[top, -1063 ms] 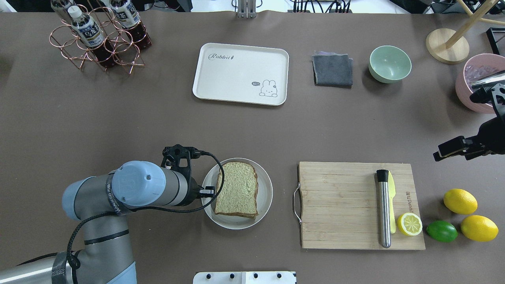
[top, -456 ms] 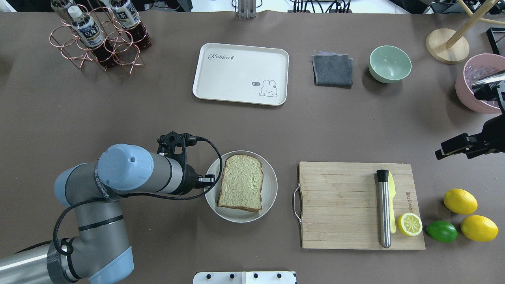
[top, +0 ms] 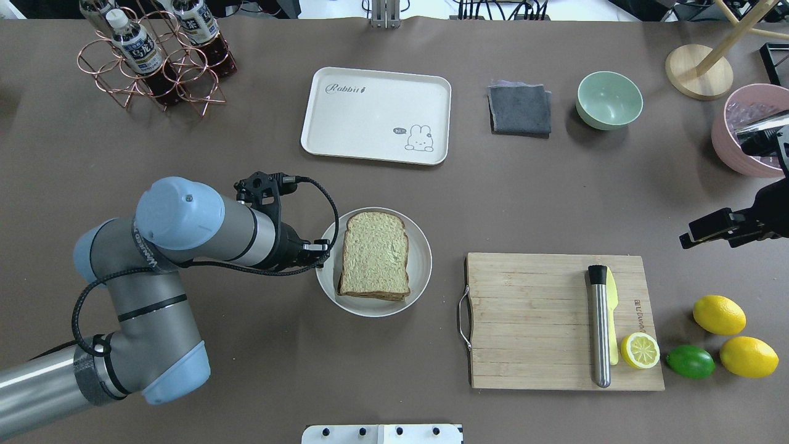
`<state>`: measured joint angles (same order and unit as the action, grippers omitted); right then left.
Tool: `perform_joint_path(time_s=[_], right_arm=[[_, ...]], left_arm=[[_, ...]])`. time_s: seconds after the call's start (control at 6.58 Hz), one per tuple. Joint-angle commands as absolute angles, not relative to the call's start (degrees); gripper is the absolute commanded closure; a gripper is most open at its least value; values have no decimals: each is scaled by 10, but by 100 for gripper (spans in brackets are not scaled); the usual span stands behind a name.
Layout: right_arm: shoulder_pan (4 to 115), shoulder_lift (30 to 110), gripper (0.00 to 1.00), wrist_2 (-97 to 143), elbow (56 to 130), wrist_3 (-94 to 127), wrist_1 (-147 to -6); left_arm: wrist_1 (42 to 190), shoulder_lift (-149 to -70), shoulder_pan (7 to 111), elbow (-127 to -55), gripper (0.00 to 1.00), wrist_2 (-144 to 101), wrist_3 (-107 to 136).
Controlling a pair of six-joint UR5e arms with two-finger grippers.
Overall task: Make sandwich and place on tray
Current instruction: 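Carry the plate with the left gripper onto the white tray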
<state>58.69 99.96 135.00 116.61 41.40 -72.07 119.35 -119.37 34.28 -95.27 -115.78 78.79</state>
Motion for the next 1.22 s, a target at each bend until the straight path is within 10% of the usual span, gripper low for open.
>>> perform_joint_path(time_s=[0.0,1.06], right_arm=[[589,999,1,1350,1167,414,-721],[592,999,1,1350,1172,414,-721]], left_arm=[[1208,-1277,410,-834,100,-1212,765],[1306,-1461,482,-501,100,-1250,722]])
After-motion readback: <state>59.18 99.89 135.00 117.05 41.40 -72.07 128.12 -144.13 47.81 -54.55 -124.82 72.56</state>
